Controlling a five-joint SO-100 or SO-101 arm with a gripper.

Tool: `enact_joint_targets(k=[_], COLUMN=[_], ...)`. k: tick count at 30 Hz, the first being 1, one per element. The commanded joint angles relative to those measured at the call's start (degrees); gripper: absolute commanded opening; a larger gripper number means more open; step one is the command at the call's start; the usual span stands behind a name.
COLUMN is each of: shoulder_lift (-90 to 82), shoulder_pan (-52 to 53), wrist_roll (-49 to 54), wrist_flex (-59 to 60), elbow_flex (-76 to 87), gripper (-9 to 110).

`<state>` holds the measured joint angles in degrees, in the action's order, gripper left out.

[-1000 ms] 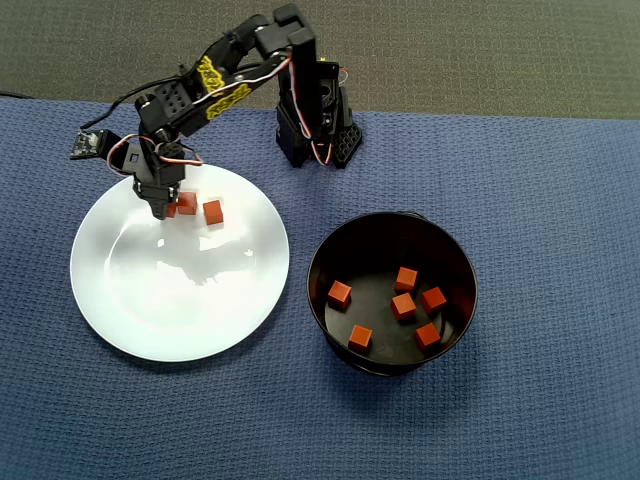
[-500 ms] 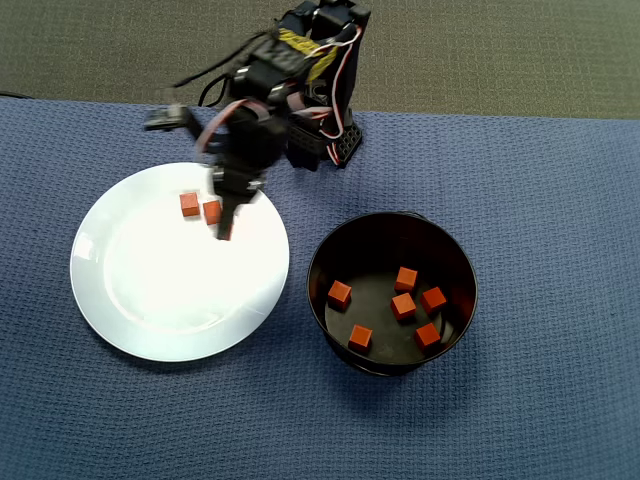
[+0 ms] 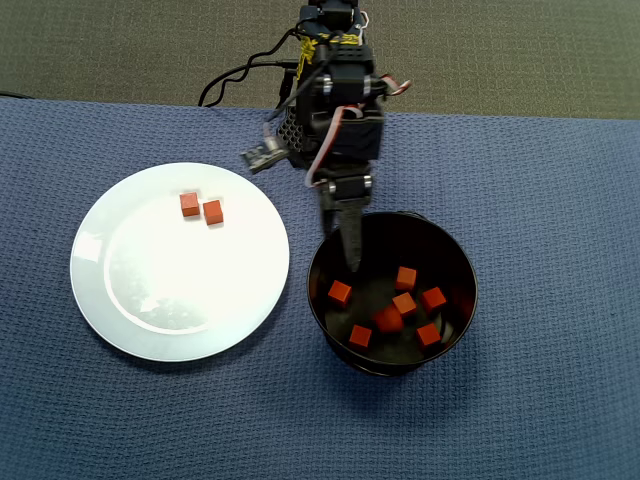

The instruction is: Pick up the red cubes from the white plate and place them in the black recipient

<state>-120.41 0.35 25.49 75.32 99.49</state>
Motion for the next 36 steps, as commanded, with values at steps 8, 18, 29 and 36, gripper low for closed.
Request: enact_joint_targets(k=[8,18,29,36], shoulder_lift=[-0.2,11.9,23.3,24.5], shoulder_pan=[40.3,55.1,63.0,62.9], wrist_roll=[24.4,40.8,43.4,43.1], wrist_flex=[-12.7,-13.4,-16.8,-22.1], elbow_flex=[12.5,15.6,11.2,17.9], gripper=[27,28,25,22])
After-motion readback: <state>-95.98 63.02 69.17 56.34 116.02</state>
